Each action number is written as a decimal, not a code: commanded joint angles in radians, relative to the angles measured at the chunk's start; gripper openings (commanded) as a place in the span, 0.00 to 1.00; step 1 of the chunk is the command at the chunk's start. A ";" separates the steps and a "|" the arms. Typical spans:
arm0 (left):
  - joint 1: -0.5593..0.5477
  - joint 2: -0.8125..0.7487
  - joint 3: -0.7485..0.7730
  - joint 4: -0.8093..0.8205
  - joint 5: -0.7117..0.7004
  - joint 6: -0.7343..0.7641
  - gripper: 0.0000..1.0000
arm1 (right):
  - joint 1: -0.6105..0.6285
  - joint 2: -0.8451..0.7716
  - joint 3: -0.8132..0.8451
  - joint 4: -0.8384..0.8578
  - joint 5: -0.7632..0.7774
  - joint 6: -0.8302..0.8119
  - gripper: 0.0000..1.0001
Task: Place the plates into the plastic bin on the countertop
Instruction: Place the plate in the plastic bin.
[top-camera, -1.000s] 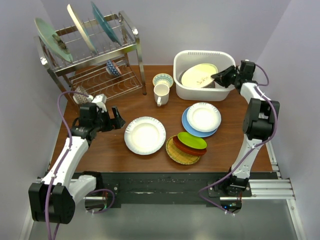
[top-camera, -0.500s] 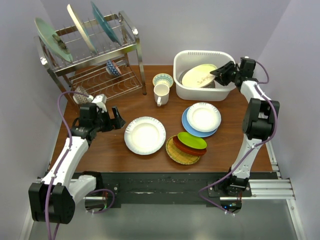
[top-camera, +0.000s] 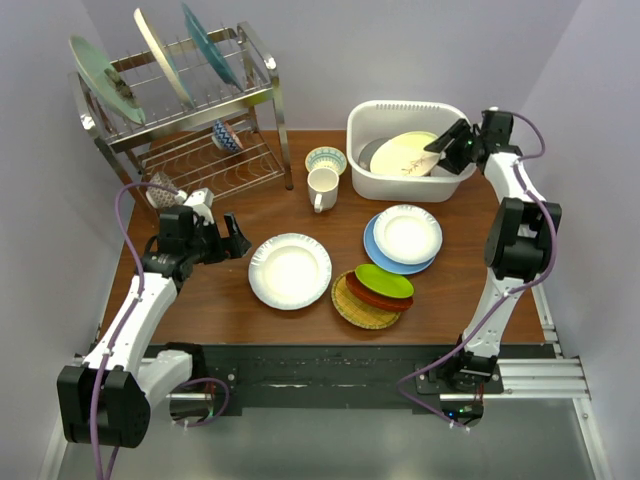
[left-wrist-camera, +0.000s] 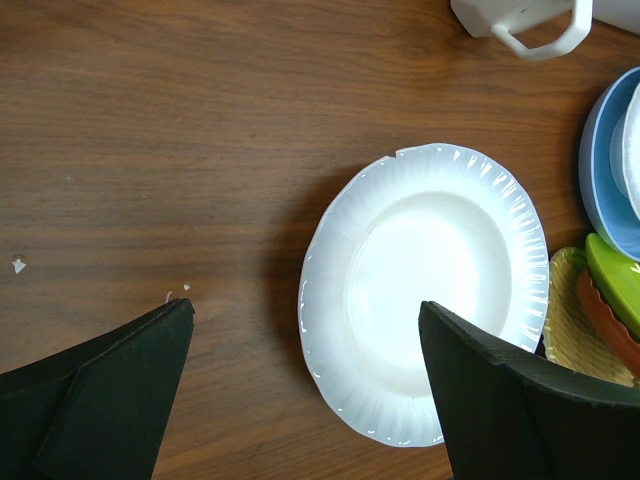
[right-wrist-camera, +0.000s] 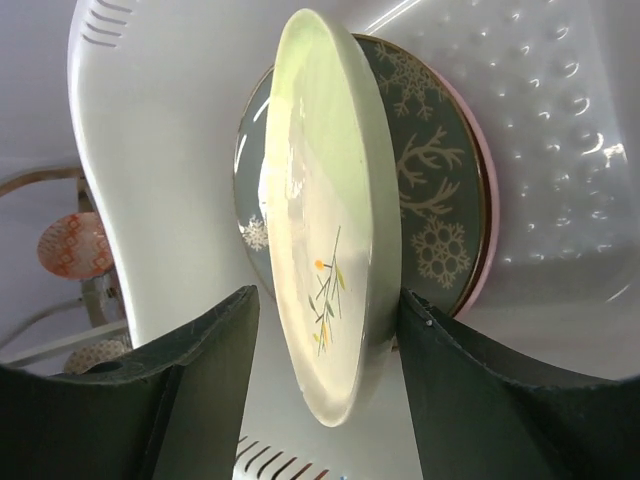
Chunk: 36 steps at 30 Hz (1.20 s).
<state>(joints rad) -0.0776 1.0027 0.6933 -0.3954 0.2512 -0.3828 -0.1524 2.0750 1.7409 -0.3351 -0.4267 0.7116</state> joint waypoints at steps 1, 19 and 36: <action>0.010 0.001 0.000 0.041 0.019 0.005 1.00 | 0.008 -0.049 0.031 -0.042 0.101 -0.087 0.60; 0.010 0.008 -0.002 0.044 0.028 0.005 1.00 | 0.183 0.159 0.398 -0.498 0.382 -0.360 0.63; 0.010 0.042 -0.002 0.038 0.026 0.004 1.00 | 0.272 -0.298 0.105 -0.297 0.324 -0.354 0.63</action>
<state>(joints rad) -0.0776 1.0363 0.6914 -0.3828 0.2752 -0.3828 0.0681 1.8679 1.8694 -0.6647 -0.0776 0.3763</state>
